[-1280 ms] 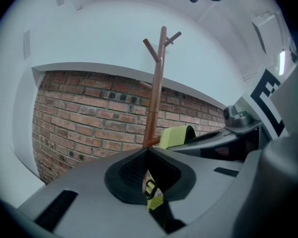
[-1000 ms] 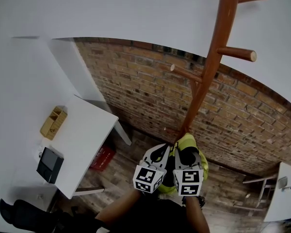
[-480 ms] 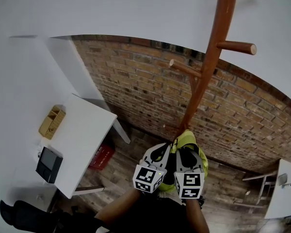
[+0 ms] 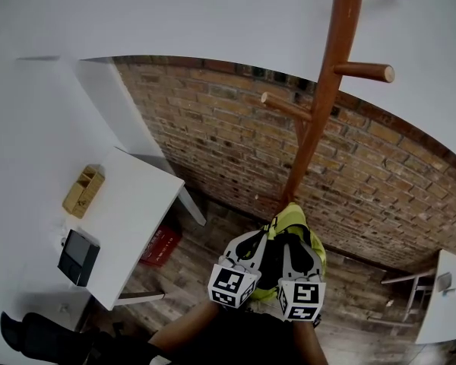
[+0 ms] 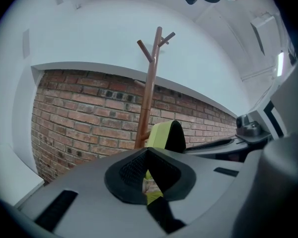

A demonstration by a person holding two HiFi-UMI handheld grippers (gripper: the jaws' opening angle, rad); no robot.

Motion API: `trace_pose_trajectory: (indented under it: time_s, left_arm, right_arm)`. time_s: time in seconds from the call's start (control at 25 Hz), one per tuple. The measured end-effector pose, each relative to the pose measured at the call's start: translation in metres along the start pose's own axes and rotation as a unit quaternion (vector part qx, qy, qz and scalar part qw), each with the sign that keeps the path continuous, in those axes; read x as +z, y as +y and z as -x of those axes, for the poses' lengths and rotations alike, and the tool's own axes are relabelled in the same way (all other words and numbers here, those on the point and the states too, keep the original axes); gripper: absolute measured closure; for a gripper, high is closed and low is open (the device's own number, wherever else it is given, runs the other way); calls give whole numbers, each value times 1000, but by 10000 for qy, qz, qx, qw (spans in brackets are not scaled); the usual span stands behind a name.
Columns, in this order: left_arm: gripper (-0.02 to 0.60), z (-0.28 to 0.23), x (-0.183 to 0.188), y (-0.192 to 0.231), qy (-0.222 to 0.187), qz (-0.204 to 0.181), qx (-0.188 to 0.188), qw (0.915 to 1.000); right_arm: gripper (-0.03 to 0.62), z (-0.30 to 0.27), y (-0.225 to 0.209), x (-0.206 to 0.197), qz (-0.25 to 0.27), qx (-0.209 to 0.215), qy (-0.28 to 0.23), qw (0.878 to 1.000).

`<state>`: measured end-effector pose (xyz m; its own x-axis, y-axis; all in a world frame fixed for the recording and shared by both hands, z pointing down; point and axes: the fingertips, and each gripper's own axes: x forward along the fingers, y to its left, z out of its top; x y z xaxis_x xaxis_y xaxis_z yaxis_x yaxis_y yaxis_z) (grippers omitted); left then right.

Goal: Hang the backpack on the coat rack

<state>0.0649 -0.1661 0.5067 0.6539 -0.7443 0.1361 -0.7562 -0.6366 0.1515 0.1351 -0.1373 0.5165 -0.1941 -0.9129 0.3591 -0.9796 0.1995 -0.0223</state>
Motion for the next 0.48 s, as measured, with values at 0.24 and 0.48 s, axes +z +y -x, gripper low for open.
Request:
trace_pose_trajectory:
  time_s: [0.24,0.48]
  left_arm:
    - [575,5,-5,2,20,22,62,10000]
    - [575,11,-7,2,19,54,78,10000]
  right_arm:
    - [547,4,-3,-3,-53,-104,-86,9999]
    - [567,10,-3,-4,-49,-135,-159,9998]
